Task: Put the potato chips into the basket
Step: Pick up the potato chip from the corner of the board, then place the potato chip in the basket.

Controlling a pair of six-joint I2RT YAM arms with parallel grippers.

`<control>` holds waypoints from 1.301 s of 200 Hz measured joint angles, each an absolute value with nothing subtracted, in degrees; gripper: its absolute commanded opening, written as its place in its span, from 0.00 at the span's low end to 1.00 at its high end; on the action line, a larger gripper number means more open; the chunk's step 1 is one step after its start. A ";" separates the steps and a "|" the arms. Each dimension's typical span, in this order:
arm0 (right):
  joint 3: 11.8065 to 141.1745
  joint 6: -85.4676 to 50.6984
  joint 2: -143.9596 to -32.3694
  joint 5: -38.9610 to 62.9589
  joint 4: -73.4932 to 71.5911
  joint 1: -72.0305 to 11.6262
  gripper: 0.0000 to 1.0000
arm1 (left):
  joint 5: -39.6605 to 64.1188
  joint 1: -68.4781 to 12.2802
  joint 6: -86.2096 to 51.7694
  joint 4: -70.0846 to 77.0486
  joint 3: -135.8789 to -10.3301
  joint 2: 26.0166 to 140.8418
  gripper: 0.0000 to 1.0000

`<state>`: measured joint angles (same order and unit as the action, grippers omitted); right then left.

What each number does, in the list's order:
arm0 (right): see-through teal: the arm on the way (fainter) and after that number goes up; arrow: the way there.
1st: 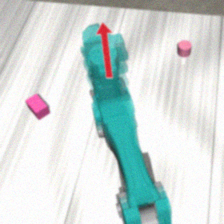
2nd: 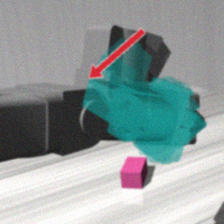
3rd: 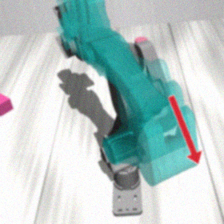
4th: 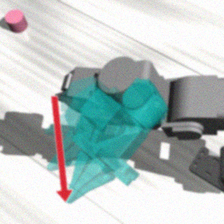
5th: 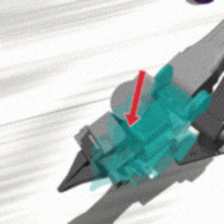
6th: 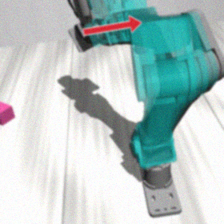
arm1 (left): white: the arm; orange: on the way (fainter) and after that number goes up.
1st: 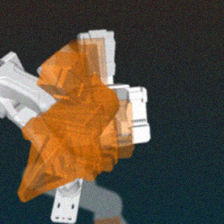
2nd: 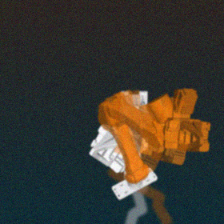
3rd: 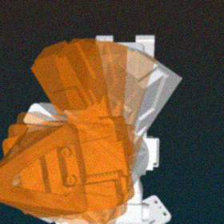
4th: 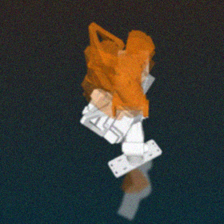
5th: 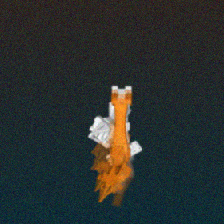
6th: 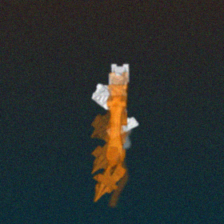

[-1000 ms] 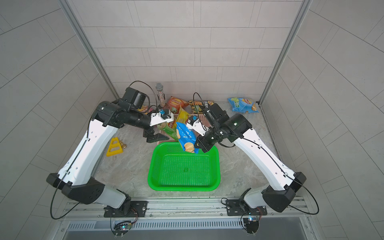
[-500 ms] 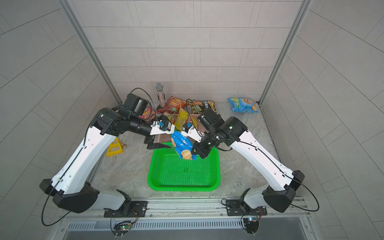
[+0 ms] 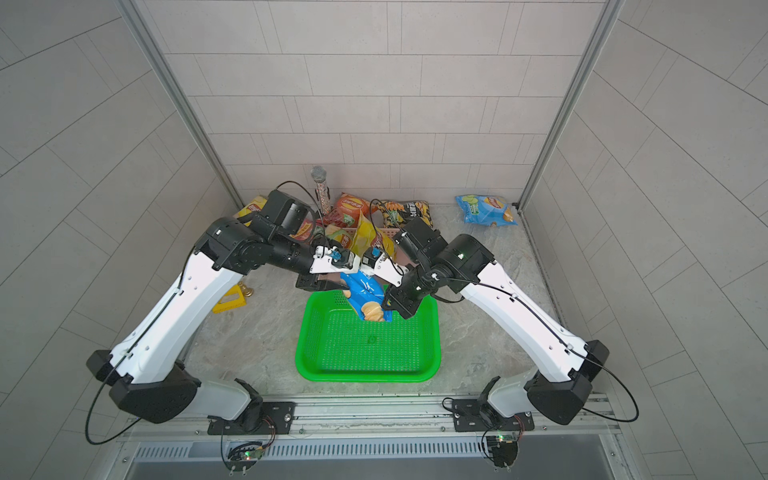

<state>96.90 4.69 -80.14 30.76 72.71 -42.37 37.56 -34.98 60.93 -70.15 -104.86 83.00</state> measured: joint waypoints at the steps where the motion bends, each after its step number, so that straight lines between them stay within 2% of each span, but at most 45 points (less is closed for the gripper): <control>1: 96.90 4.69 -80.14 30.76 72.69 -42.37 0.00 | 37.52 -35.00 61.01 -70.17 -104.86 83.00 0.49; 27: 97.12 4.73 -80.20 30.37 72.77 -42.37 0.00 | 36.64 -35.29 60.88 -70.08 -104.86 83.09 0.45; 65: 97.56 4.49 -80.40 28.08 72.73 -42.37 0.00 | 35.42 -35.51 60.12 -70.06 -104.86 83.15 0.13; 84: 97.60 4.01 -80.40 26.22 72.23 -42.37 0.05 | 34.92 -35.68 59.61 -70.11 -104.86 83.37 0.04; 91: 97.60 3.79 -80.40 25.61 72.03 -42.37 0.11 | 34.68 -35.70 59.44 -70.06 -104.86 83.48 0.00; 110: 97.60 2.98 -80.40 23.83 71.61 -42.35 0.39 | 34.09 -35.73 58.59 -70.11 -104.86 83.81 0.00; 123: 97.62 2.15 -80.36 22.44 71.09 -42.24 0.49 | 33.41 -35.77 57.87 -70.04 -104.86 83.94 0.00; 154: 97.65 -0.64 -79.26 17.63 70.00 -39.05 0.52 | 30.96 -35.79 53.65 -67.90 -104.86 84.14 0.00; 161: 97.65 -1.52 -78.67 16.38 69.65 -37.52 0.56 | 30.17 -35.79 52.05 -66.98 -104.86 84.29 0.00; 212: 93.14 -10.68 -68.49 6.35 64.49 -18.83 0.59 | 24.38 -35.81 35.20 -61.06 -108.57 91.02 0.00; 260: 81.38 -17.63 -61.93 9.43 57.67 -17.23 0.59 | 19.25 -35.81 12.97 -54.94 -116.27 100.18 0.00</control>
